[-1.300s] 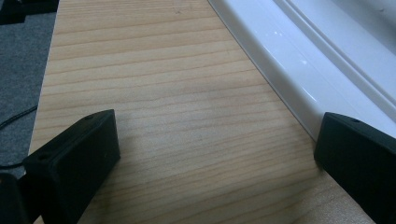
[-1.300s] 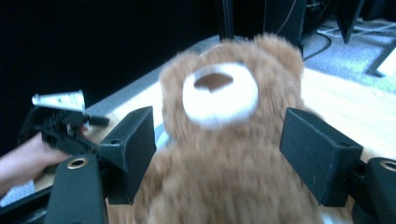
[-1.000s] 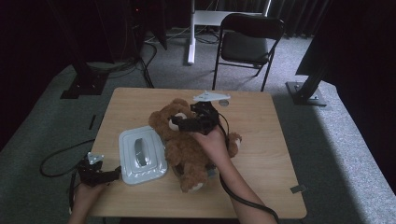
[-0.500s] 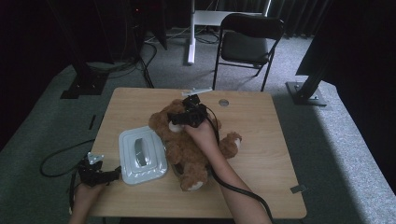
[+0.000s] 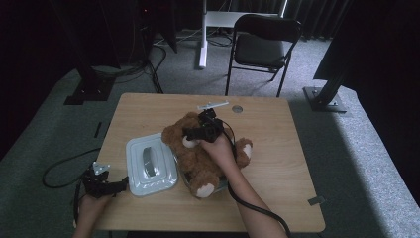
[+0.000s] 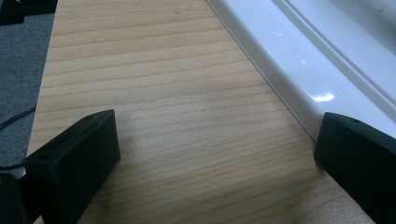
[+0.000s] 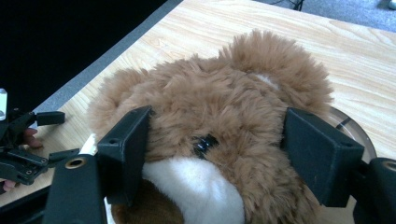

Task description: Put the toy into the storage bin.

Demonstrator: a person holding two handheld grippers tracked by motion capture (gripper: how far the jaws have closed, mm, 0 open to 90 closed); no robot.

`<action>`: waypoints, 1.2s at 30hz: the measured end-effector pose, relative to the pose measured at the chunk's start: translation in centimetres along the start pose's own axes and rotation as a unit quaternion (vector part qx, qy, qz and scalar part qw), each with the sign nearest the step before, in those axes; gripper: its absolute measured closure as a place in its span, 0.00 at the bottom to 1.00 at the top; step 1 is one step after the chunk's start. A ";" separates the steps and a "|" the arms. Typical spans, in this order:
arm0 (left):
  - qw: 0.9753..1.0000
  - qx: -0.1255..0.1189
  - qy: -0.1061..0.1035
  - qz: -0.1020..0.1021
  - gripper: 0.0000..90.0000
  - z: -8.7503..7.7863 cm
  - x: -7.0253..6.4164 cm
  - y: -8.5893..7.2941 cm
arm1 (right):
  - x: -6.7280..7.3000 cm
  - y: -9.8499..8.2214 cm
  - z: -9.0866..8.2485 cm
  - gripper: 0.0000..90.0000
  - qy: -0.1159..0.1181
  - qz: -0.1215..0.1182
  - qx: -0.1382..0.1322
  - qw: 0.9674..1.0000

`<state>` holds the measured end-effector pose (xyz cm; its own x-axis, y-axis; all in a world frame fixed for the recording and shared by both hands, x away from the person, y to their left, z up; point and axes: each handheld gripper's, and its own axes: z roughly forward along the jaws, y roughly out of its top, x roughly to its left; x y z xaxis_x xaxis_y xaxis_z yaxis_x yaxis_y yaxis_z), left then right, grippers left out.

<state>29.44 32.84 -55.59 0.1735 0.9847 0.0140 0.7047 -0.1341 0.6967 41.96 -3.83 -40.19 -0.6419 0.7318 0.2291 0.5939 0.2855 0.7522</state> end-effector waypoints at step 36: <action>1.000 0.000 0.000 0.001 0.01 0.0 0.0 0.0 | 2.0 -0.4 1.6 0.30 -0.006 -0.046 0.084 0.995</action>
<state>29.45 32.85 -55.59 0.1746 0.9845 0.0148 0.7047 -0.1354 0.6965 41.21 -1.46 -41.04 -0.6919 0.7051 0.1550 0.6059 0.4504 0.6558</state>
